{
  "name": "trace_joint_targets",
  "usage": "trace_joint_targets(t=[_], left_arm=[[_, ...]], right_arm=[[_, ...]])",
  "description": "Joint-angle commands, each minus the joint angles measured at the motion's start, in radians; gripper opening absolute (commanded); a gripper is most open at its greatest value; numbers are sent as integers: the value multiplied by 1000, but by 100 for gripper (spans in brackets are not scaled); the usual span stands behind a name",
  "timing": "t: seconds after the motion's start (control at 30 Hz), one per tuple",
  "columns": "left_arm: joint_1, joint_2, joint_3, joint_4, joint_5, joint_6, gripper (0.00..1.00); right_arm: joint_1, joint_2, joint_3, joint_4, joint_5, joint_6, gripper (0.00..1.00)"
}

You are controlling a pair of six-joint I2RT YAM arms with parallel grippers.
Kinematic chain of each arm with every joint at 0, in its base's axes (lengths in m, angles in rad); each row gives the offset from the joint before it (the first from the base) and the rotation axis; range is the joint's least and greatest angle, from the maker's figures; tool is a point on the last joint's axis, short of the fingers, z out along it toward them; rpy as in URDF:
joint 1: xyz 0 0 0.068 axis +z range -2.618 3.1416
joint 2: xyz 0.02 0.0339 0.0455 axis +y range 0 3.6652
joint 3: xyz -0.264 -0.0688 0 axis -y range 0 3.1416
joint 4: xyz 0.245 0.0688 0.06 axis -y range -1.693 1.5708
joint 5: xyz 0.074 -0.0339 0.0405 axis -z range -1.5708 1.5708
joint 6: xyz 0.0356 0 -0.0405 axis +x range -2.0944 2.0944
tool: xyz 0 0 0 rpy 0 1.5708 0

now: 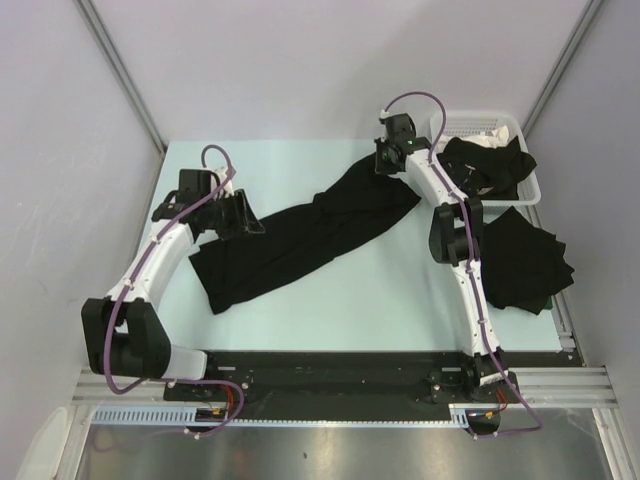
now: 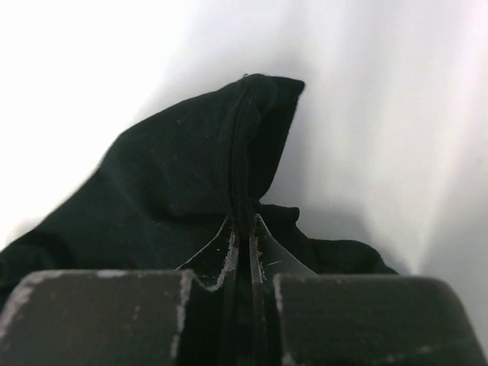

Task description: Fold and stack the t-shirts

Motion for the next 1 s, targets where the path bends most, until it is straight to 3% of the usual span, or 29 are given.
trace_joint_targets(t=[0.0, 0.5, 0.57, 0.6, 0.7, 0.97], left_arm=[[-7, -49, -17, -7, 1, -5, 48], [-7, -57, -42, 1, 39, -1, 47], [-5, -55, -43, -1, 41, 2, 48], [-5, -57, -45, -1, 44, 4, 48], [-8, -60, -56, 4, 47, 1, 48], [-10, -94, -140, 45, 22, -25, 48]], right_arm=[[-29, 15, 36, 26, 95, -18, 0], [-60, 35, 37, 43, 161, -43, 2], [-61, 34, 37, 48, 170, -41, 12], [-64, 32, 39, 51, 172, -41, 35], [-63, 17, 39, 61, 152, -46, 49], [-47, -167, -41, 114, 129, -44, 54]])
